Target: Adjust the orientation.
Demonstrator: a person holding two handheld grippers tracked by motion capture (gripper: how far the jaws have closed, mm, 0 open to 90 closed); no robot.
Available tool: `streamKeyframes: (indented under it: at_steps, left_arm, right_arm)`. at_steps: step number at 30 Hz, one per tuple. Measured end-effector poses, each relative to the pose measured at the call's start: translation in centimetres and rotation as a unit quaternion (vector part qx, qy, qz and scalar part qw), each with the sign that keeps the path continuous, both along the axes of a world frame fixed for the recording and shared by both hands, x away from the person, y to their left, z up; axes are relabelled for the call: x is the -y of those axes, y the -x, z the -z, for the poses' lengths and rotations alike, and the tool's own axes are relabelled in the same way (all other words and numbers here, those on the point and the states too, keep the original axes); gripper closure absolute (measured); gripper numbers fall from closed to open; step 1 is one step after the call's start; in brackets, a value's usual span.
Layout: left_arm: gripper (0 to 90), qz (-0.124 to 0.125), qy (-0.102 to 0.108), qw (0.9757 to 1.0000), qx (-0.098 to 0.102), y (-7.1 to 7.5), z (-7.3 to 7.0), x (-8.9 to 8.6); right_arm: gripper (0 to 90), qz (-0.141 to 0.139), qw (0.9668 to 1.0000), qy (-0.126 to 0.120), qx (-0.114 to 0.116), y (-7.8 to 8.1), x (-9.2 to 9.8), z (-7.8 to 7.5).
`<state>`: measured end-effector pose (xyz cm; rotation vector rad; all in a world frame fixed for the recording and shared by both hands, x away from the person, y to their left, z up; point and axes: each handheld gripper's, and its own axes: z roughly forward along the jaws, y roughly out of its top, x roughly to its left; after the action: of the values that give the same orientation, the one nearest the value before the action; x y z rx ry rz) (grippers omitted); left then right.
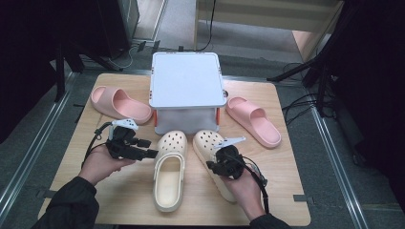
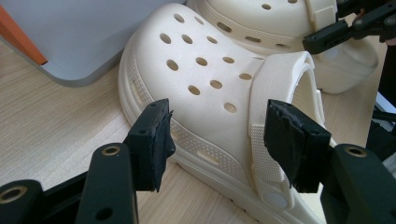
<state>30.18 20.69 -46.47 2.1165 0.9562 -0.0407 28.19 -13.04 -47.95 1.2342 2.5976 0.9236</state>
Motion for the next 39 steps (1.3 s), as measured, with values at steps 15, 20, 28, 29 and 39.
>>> streamKeyframes:
  at_steps: [15, 20, 28, 29, 39]
  left_arm:
    - [46.5, -0.016, 0.01, 0.9994, 0.03, 0.4, -0.4, -0.5]
    - [59.7, -0.02, 0.008, 0.9995, 0.021, 0.5, -0.5, -0.8]
    - [77.7, -0.026, -0.008, 0.9996, -0.001, 0.2, 0.6, -0.9]
    - [78.4, -0.027, -0.009, 0.9996, -0.005, 0.1, 0.8, -0.9]
    - [77.5, -0.015, -0.02, 0.9995, -0.018, 0.3, 2.3, -0.3]
  right_arm:
    - [70.0, -0.011, 0.9988, -0.049, -0.003, 0.4, 0.2, -1.4]
    - [80.5, -0.015, 0.9971, -0.073, 0.012, 1.0, 2.5, -3.2]
    - [86.3, 0.005, 0.9961, -0.07, 0.054, -0.6, 7.1, -3.4]
    - [86.5, 0.009, 0.9961, -0.071, 0.053, -1.0, 7.6, -3.2]
    - [84.8, 0.003, 0.9984, -0.038, 0.041, -3.6, 8.2, -0.4]
